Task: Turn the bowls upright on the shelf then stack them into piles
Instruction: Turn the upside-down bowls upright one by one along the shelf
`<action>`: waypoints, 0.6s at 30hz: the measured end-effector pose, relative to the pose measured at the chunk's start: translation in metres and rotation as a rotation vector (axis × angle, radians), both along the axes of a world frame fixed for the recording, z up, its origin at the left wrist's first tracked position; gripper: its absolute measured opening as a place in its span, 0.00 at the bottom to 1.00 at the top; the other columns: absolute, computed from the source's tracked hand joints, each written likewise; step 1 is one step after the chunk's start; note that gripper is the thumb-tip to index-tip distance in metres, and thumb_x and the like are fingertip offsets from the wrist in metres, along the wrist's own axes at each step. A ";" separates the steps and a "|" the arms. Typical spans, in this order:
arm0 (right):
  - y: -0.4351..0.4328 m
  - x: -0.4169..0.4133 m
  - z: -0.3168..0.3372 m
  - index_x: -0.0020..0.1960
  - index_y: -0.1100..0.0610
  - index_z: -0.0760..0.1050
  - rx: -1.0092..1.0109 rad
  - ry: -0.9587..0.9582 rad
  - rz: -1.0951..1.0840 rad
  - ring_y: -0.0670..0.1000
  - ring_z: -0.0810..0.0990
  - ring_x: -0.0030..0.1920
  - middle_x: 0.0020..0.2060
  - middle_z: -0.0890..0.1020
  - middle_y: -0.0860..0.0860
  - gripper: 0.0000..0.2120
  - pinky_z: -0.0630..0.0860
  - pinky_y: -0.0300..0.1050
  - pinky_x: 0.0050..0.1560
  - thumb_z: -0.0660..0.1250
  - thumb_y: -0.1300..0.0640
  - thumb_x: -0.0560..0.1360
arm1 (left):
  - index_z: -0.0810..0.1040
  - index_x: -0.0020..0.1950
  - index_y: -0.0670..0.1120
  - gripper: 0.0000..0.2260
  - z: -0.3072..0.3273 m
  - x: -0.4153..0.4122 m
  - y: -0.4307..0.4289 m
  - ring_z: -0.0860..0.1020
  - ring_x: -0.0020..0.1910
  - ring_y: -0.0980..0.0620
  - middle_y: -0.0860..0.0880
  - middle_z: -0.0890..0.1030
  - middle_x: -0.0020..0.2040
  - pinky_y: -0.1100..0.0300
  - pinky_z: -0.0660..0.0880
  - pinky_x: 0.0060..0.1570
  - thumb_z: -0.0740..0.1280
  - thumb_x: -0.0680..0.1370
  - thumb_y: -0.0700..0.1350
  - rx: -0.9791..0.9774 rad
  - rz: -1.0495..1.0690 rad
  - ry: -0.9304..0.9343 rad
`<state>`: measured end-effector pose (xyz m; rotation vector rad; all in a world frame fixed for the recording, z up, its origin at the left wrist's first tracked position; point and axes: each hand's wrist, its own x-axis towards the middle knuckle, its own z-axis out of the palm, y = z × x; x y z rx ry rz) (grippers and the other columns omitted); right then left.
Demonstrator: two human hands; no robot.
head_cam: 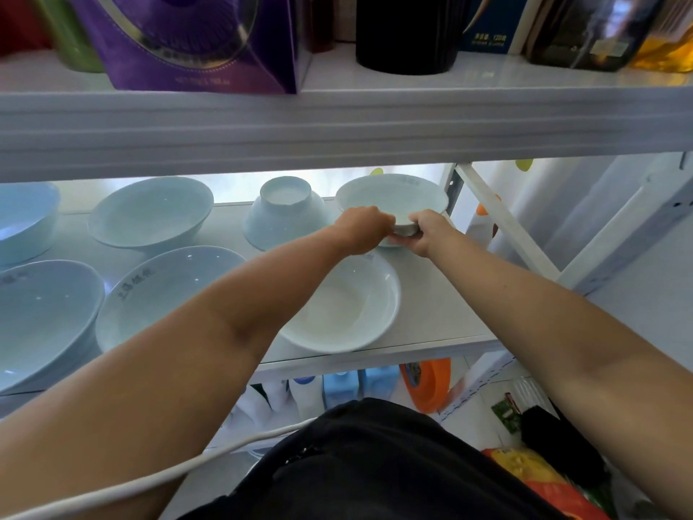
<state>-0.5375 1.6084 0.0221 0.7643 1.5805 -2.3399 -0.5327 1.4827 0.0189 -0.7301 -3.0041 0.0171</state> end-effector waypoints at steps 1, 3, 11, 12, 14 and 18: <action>0.002 0.000 -0.003 0.70 0.62 0.62 0.014 0.004 -0.024 0.65 0.72 0.63 0.64 0.69 0.61 0.19 0.78 0.59 0.48 0.53 0.68 0.80 | 0.75 0.58 0.44 0.10 -0.005 -0.003 -0.004 0.78 0.52 0.42 0.44 0.79 0.53 0.53 0.71 0.45 0.57 0.81 0.43 0.002 -0.009 -0.029; 0.003 0.000 -0.005 0.71 0.61 0.62 0.048 0.005 -0.075 0.64 0.71 0.63 0.60 0.69 0.61 0.20 0.78 0.60 0.51 0.52 0.68 0.80 | 0.74 0.62 0.45 0.15 -0.015 -0.009 -0.017 0.76 0.59 0.43 0.44 0.78 0.59 0.51 0.72 0.54 0.54 0.82 0.48 -0.008 -0.026 -0.051; -0.004 -0.015 -0.002 0.77 0.61 0.41 0.968 -0.009 0.008 0.58 0.50 0.77 0.77 0.48 0.57 0.36 0.51 0.51 0.76 0.58 0.51 0.80 | 0.55 0.77 0.43 0.23 -0.022 -0.013 -0.080 0.54 0.77 0.44 0.42 0.54 0.78 0.46 0.54 0.75 0.52 0.83 0.49 0.188 0.344 0.010; -0.007 -0.017 -0.001 0.77 0.62 0.41 1.140 0.072 0.041 0.58 0.48 0.77 0.77 0.47 0.58 0.36 0.49 0.50 0.76 0.58 0.49 0.80 | 0.55 0.76 0.42 0.23 -0.023 -0.015 -0.088 0.55 0.77 0.43 0.42 0.55 0.77 0.46 0.55 0.74 0.54 0.82 0.46 0.217 0.435 -0.007; -0.017 -0.017 -0.001 0.77 0.62 0.44 1.365 0.288 0.158 0.57 0.47 0.77 0.77 0.49 0.58 0.35 0.48 0.49 0.77 0.58 0.49 0.80 | 0.57 0.75 0.40 0.23 -0.025 -0.014 -0.105 0.58 0.75 0.42 0.42 0.59 0.75 0.46 0.58 0.72 0.55 0.80 0.42 0.222 0.575 -0.064; -0.047 -0.015 0.000 0.77 0.58 0.47 1.496 0.606 0.538 0.56 0.54 0.76 0.77 0.55 0.56 0.35 0.54 0.51 0.76 0.61 0.49 0.79 | 0.63 0.70 0.39 0.20 -0.026 -0.007 -0.118 0.62 0.71 0.42 0.41 0.67 0.69 0.47 0.63 0.67 0.56 0.77 0.36 0.124 0.579 -0.070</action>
